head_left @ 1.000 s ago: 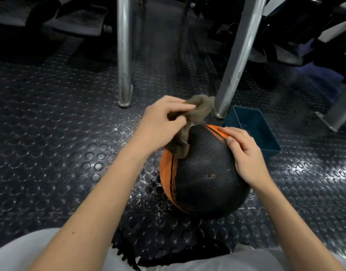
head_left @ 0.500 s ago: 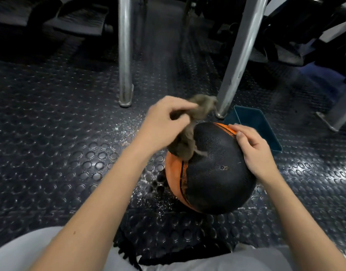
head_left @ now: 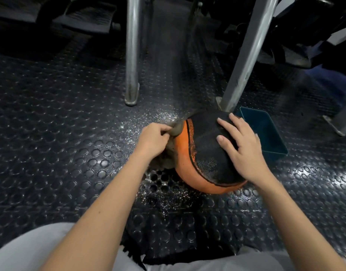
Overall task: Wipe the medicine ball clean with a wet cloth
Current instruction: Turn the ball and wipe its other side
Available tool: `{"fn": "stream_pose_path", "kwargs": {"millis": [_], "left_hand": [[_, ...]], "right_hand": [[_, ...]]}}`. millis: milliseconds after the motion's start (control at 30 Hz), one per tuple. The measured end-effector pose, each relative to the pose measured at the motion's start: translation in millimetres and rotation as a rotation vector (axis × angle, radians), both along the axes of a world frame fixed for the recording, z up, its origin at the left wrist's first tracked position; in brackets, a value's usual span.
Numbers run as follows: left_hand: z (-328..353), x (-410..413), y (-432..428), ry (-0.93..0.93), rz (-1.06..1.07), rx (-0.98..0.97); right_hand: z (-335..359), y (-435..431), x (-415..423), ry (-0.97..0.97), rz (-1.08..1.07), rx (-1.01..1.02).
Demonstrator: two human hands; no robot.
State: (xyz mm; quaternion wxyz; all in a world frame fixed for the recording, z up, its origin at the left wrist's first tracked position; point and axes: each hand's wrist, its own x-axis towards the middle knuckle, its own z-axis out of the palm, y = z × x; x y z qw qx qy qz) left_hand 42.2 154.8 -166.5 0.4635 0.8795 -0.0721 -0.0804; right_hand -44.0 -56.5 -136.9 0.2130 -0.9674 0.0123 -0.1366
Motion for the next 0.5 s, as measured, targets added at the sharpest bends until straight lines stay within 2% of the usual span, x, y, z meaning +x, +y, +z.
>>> {"fn": "stream_pose_path", "kwargs": {"millis": [133, 233, 300, 400, 500], "left_hand": [[30.7, -5.6, -10.5, -0.260, -0.008, -0.180], [28.0, -20.8, -25.1, -0.429, -0.291, -0.201], [10.5, -27.9, -33.5, -0.380, -0.391, -0.206], [-6.1, -18.7, -29.1, -0.236, -0.234, -0.247], [-25.1, -9.7, -8.8, -0.050, -0.124, 0.084]], "right_hand": [[-0.6, -13.3, 5.2, -0.003, -0.007, 0.092], [-0.4, -21.4, 6.0, -0.002, -0.034, 0.145], [2.1, -25.3, 6.3, 0.004, -0.039, 0.180], [4.4, -28.1, 5.6, 0.023, -0.058, 0.234], [1.8, -33.9, 6.0, 0.004, -0.067, 0.276]]}}
